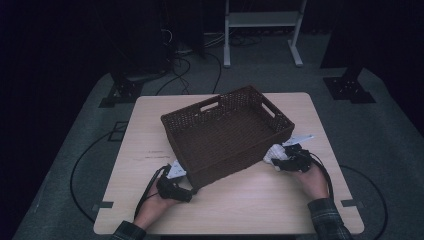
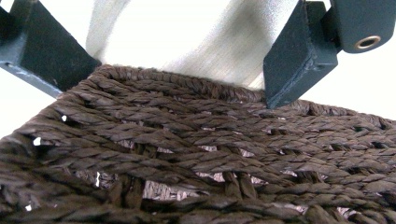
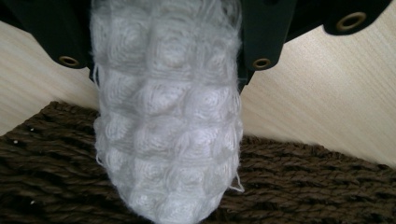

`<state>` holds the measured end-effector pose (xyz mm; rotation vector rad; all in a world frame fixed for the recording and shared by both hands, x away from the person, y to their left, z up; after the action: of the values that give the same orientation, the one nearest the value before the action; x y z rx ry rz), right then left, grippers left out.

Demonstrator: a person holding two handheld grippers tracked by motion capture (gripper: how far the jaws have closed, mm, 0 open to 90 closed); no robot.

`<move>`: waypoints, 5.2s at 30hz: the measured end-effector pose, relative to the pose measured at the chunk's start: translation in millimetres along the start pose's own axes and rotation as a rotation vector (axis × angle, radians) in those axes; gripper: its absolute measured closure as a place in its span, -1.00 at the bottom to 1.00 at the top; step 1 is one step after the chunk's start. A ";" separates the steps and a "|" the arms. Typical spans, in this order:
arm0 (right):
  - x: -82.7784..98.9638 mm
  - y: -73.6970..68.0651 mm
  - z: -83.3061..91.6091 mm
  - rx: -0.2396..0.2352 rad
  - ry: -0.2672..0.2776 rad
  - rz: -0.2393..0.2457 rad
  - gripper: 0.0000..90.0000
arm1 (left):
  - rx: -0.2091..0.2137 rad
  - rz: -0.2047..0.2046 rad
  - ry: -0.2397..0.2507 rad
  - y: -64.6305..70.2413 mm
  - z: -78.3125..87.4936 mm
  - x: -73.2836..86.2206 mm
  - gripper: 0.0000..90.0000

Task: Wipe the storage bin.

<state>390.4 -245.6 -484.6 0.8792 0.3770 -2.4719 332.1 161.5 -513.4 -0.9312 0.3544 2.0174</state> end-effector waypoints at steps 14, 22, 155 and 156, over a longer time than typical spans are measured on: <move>-10.0 -8.0 10.7 -0.022 0.041 -0.004 0.19 | 0.001 -0.001 0.000 -0.1 -0.1 0.0 -0.80; -20.4 -13.0 25.4 -0.024 0.089 0.005 0.19 | 0.001 -0.002 0.000 -0.1 -0.1 -0.1 -0.80; -6.1 -55.4 -12.5 -0.091 -0.020 0.099 0.19 | 0.002 -0.002 -0.001 -0.1 -0.1 -0.1 -0.80; -5.2 -56.1 -13.8 -0.088 -0.028 0.102 0.19 | 0.001 -0.003 -0.001 -0.1 -0.1 -0.1 -0.80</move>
<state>371.3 -190.9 -486.4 0.8073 0.4181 -2.3532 332.3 161.4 -513.5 -0.9296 0.3541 2.0149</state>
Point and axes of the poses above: each handheld gripper's, and its own axes: z roughly backward along the jaws, x roughly out of its underside, y roughly to its right, the point moved 2 cm from there along -z, roughly forward along the jaws, and after that the axes turned 6 degrees about -z, right-handed, at the moved point
